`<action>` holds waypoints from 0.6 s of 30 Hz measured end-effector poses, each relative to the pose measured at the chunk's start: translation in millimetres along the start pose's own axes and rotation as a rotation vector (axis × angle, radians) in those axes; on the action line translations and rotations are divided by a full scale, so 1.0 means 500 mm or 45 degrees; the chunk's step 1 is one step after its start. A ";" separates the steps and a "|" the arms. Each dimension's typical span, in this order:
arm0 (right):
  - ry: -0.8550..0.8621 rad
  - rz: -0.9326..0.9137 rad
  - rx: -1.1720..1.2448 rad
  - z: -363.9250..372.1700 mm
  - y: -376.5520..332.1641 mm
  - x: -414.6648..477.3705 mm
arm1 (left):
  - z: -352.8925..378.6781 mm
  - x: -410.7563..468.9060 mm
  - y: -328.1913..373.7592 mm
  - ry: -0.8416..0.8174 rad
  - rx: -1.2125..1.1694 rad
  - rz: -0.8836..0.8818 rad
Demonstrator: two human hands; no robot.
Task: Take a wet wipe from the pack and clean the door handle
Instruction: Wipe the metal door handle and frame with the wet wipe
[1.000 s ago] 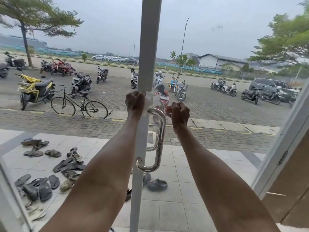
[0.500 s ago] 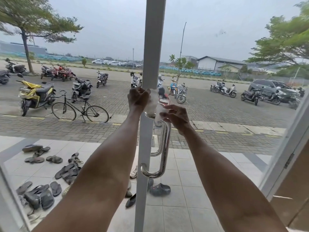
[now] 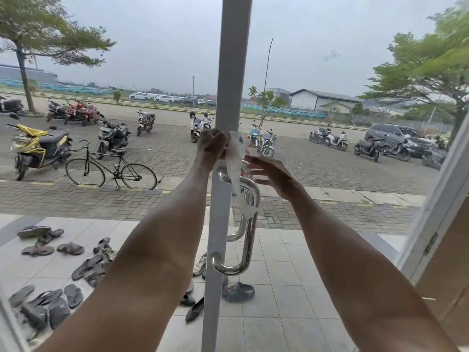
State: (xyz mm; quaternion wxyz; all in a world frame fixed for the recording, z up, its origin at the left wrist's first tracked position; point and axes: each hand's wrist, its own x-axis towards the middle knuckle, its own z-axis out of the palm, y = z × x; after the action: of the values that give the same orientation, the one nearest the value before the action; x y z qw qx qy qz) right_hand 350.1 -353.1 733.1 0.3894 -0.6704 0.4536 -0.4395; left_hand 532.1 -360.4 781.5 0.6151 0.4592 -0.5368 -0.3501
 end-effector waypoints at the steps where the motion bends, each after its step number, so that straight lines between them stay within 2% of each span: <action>1: -0.014 -0.032 -0.021 0.011 -0.014 0.004 | 0.006 -0.005 0.002 -0.055 0.013 0.005; 6: 0.042 -0.120 0.049 0.033 -0.031 0.027 | 0.011 0.009 -0.008 -0.097 0.102 -0.036; 11: -0.009 0.028 0.203 0.031 -0.036 0.033 | -0.011 0.027 -0.027 0.036 0.071 -0.253; 15: 0.061 0.045 0.363 0.035 -0.045 0.034 | -0.031 0.012 -0.038 -0.168 -0.104 -0.551; 18: 0.145 0.028 0.316 0.041 -0.046 0.037 | -0.037 0.000 -0.039 -0.397 -0.113 -0.630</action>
State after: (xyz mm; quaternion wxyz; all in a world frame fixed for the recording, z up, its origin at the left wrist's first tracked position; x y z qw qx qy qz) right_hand 379.3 -361.4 752.3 0.4477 -0.5860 0.4246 -0.5253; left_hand 551.4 -363.5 763.4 0.4407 0.4895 -0.4808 -0.5788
